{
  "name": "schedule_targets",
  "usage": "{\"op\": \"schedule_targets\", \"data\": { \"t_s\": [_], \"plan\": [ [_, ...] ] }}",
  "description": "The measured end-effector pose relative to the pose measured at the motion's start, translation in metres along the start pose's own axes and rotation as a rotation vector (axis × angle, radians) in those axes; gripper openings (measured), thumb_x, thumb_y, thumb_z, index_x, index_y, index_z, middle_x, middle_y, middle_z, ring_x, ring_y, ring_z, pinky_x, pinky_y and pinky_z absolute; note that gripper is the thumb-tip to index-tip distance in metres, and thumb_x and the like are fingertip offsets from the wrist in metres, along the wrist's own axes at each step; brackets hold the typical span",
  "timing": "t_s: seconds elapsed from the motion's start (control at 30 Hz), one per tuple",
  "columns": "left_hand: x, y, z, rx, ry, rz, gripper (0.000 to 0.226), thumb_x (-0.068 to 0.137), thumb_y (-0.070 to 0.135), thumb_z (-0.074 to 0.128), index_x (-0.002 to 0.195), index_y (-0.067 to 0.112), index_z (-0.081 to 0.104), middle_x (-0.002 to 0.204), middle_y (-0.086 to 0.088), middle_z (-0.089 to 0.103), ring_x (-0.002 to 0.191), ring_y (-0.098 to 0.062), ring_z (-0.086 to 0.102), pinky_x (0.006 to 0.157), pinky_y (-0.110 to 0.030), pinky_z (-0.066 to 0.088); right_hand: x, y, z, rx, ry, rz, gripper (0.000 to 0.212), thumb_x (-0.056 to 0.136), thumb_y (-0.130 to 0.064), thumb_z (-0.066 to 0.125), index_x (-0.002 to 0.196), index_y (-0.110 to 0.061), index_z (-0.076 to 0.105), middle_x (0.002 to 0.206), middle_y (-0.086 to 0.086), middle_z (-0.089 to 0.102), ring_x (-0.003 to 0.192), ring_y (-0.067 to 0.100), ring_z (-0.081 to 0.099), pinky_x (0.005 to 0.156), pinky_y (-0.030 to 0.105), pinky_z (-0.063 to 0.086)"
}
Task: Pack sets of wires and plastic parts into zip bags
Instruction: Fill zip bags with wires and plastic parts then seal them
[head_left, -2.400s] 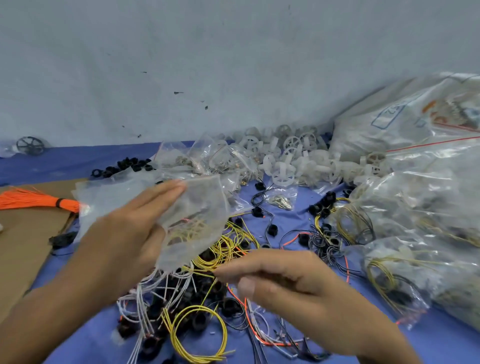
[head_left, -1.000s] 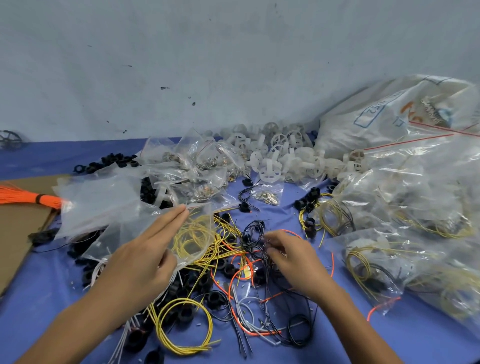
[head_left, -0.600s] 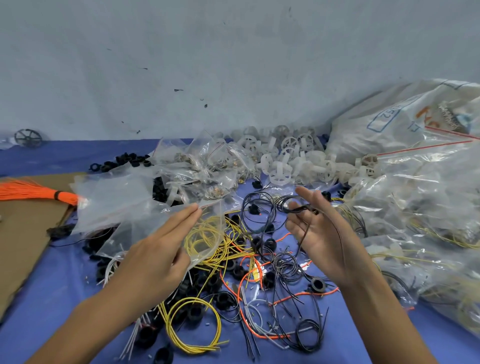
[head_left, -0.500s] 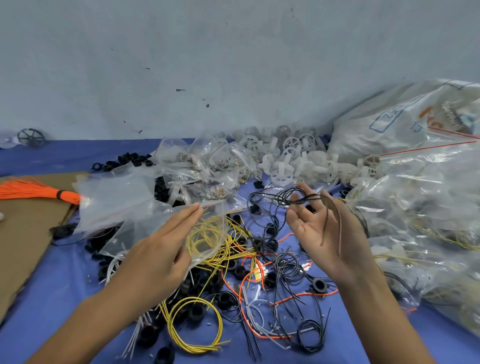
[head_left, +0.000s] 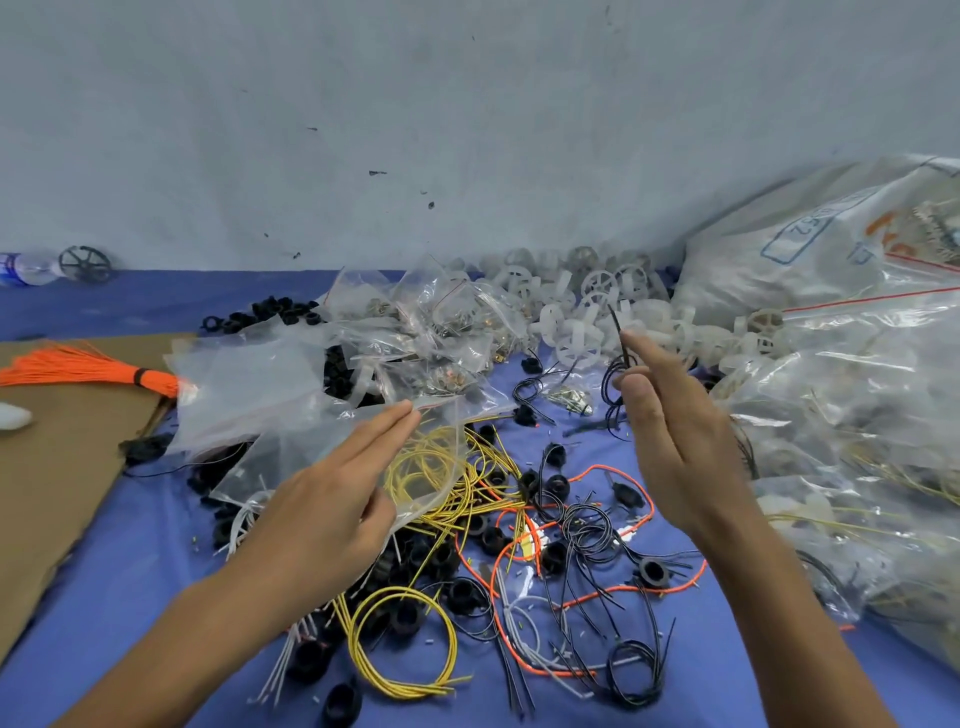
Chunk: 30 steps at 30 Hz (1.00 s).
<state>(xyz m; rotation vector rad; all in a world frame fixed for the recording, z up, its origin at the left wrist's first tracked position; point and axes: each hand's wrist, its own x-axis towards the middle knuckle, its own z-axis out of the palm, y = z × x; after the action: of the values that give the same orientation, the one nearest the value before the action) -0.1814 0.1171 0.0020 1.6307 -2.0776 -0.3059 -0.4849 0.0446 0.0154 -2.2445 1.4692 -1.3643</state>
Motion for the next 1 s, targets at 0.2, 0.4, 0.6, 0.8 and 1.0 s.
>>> {"op": "schedule_targets", "data": {
  "t_s": [0.2,0.4,0.6,0.8,1.0],
  "plan": [
    [0.0,-0.001,0.0,0.002,0.001,0.008,0.078,0.093,0.013,0.051,0.153,0.047,0.016,0.155,0.039,0.007,0.067,0.002,0.054,0.063,-0.027,0.048,0.0,-0.006,-0.008,-0.03,0.166,-0.023,0.039,0.103,-0.047,0.032,0.136,-0.036,0.048,0.104,-0.007,0.066,0.102,0.013,0.058,0.083,0.03,0.044],
    [0.002,0.0,-0.001,0.008,-0.005,0.01,0.078,0.092,0.013,0.052,0.154,0.045,0.017,0.156,0.037,0.008,0.071,0.007,0.053,0.063,-0.025,0.045,-0.001,-0.03,-0.005,0.535,0.205,0.055,0.029,0.103,-0.04,0.045,0.118,-0.028,0.066,0.092,-0.002,0.072,0.086,0.022,0.066,0.08,0.034,0.052],
    [0.006,0.007,-0.001,0.016,-0.016,0.022,0.082,0.09,0.012,0.056,0.155,0.042,0.016,0.156,0.037,0.004,0.076,0.014,0.052,0.08,-0.03,0.049,-0.02,-0.07,0.039,1.264,-0.239,0.36,0.03,0.095,-0.033,0.053,0.099,-0.01,0.071,0.068,0.011,0.062,0.063,0.021,0.055,0.062,0.029,0.048],
    [0.001,0.008,-0.005,0.049,-0.014,0.111,0.091,0.085,0.007,0.06,0.155,0.041,0.013,0.158,0.033,0.004,0.094,0.004,0.053,0.072,-0.018,0.04,-0.024,-0.081,0.077,1.007,-0.514,0.544,0.029,0.101,-0.022,0.049,0.102,-0.004,0.07,0.082,0.01,0.07,0.078,0.015,0.062,0.069,0.022,0.052],
    [-0.006,0.007,-0.006,0.086,-0.047,0.205,0.083,0.086,0.01,0.049,0.156,0.037,0.014,0.159,0.032,0.001,0.125,-0.006,0.05,0.08,-0.019,0.045,-0.021,-0.098,0.093,1.151,-0.551,0.676,0.033,0.1,0.0,0.039,0.111,-0.003,0.07,0.114,0.01,0.071,0.118,0.021,0.062,0.102,0.032,0.05]
  ]
}}
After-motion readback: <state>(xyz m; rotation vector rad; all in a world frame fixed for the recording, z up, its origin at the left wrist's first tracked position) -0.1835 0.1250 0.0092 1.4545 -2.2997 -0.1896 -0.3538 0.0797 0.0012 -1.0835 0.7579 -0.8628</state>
